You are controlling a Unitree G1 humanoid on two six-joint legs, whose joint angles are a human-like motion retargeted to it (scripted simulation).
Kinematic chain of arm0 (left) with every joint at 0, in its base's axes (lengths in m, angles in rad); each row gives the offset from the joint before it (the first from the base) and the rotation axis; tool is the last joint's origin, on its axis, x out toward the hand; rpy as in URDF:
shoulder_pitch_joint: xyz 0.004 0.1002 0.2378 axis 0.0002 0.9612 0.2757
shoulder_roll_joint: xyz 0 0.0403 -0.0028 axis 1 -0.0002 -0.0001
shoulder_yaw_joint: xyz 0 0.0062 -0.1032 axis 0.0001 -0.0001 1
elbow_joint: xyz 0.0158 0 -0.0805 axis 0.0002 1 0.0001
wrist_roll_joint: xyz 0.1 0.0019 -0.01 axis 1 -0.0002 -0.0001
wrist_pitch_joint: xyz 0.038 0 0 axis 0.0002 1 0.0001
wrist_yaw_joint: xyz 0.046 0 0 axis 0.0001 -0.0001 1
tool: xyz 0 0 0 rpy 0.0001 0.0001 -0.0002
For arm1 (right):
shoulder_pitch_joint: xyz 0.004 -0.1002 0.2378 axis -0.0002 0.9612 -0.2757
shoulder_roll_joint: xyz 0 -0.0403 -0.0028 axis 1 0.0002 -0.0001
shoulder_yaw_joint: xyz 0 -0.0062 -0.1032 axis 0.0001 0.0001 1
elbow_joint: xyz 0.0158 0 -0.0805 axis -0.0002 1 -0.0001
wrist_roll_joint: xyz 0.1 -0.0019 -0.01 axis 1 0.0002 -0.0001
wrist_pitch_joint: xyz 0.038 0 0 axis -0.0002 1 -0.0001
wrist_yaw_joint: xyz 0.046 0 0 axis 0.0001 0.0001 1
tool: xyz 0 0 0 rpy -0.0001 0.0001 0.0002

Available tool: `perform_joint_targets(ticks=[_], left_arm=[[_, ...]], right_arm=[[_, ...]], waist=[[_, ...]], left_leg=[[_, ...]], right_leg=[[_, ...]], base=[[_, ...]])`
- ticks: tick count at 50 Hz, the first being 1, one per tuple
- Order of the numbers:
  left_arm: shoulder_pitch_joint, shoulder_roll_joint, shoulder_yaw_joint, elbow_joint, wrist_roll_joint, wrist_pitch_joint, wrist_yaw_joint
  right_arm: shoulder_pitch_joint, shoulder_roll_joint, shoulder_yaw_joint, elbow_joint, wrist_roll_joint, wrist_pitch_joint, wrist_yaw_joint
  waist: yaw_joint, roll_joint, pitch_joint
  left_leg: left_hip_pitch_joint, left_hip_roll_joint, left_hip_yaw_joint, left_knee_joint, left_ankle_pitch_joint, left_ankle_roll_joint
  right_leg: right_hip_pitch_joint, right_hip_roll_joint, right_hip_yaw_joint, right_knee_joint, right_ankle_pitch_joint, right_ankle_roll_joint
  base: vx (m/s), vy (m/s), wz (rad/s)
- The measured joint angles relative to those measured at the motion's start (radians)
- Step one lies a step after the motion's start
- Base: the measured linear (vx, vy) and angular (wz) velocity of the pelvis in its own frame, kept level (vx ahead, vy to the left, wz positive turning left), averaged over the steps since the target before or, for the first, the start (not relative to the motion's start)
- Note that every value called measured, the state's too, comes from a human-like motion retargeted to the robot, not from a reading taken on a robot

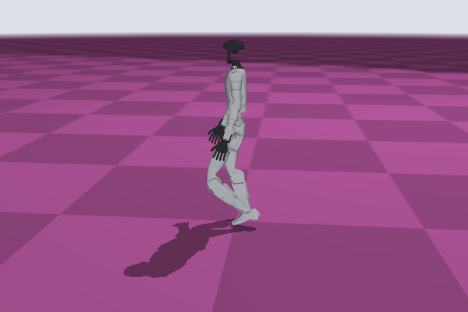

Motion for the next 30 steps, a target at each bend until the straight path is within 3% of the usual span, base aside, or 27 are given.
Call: perform_joint_targets(ticks=[3,7,12,14,17,19,22,25,30], left_arm=[[0.068,-0.001,0.026,0.035,-0.014,0.001,0.006],[0.14,0.012,0.076,0.087,-0.01,0.004,0.01],[0.186,0.027,0.142,0.159,-0.02,0.03,0.017],[0.179,0.027,0.143,0.182,-0.019,0.043,0.017],[0.135,0.022,0.12,0.179,-0.005,0.055,0.011],[0.077,0.024,0.092,0.152,0.004,0.06,0.007],[-0.041,0.035,0.054,0.102,0.005,0.057,0.019],[-0.168,0.056,0.036,0.046,-0.018,0.038,0.038],[-0.333,0.101,0.019,-0.07,-0.062,-0.02,0.062]], right_arm=[[-0.079,-0.02,0.008,-0.088,0.004,-0.022,-0.018],[-0.175,-0.042,0.021,-0.184,-0.003,-0.038,-0.029],[-0.177,-0.029,0.03,-0.217,-0.012,-0.028,-0.02],[-0.141,0.0,0.044,-0.189,-0.023,-0.019,0.008],[-0.087,0.044,0.071,-0.12,-0.032,-0.005,0.071],[-0.066,0.056,0.085,-0.079,-0.037,0.008,0.108],[-0.034,0.052,0.09,-0.044,-0.044,0.021,0.133],[0.014,0.039,0.073,-0.03,-0.042,0.025,0.132],[0.097,0.042,0.023,0.006,-0.026,0.041,0.115]], waist=[[0.04,-0.04,0.025],[0.072,-0.089,0.026],[0.103,-0.134,0.01],[0.1,-0.189,-0.007],[0.065,-0.293,-0.055],[0.028,-0.31,-0.064],[-0.029,-0.287,-0.051],[-0.089,-0.244,-0.024],[-0.161,-0.166,0.018]], left_leg=[[-0.097,-0.048,0.027,-0.294,-0.016,0.011],[-0.137,-0.127,0.015,-0.763,0.043,0.006],[-0.146,-0.214,0.019,-0.64,0.103,0.047],[-0.123,-0.28,0.044,-0.577,0.119,0.083],[-0.051,-0.394,0.068,-0.645,0.133,0.138],[0.05,-0.42,0.039,-0.733,0.123,0.155],[0.256,-0.406,-0.035,-0.907,0.117,0.149],[0.462,-0.355,-0.1,-1.059,0.109,0.136],[0.697,-0.233,-0.143,-1.157,0.056,0.105]], right_leg=[[0.136,-0.047,0.023,-0.088,0.001,0.021],[0.243,-0.116,0.021,-0.152,-0.047,0.022],[0.284,-0.188,0.041,0.113,-0.105,0.075],[0.224,-0.254,0.054,0.354,-0.023,0.14],[0.01,-0.381,0.086,0.774,0.214,0.232],[-0.137,-0.442,0.077,0.968,0.241,0.204],[-0.334,-0.495,0.04,1.087,0.088,0.109],[-0.477,-0.472,-0.013,0.971,-0.021,0.067],[-0.544,-0.305,-0.09,0.376,0.004,0.126]], base=[[-0.01,0.0,-0.58],[-0.02,0.01,-0.42],[0.01,0.02,-0.21],[0.0,0.0,0.0],[-0.05,0.03,0.22],[-0.02,0.01,0.11],[0.0,0.0,0.0],[0.0,-0.01,0.15],[0.01,-0.02,0.15]])
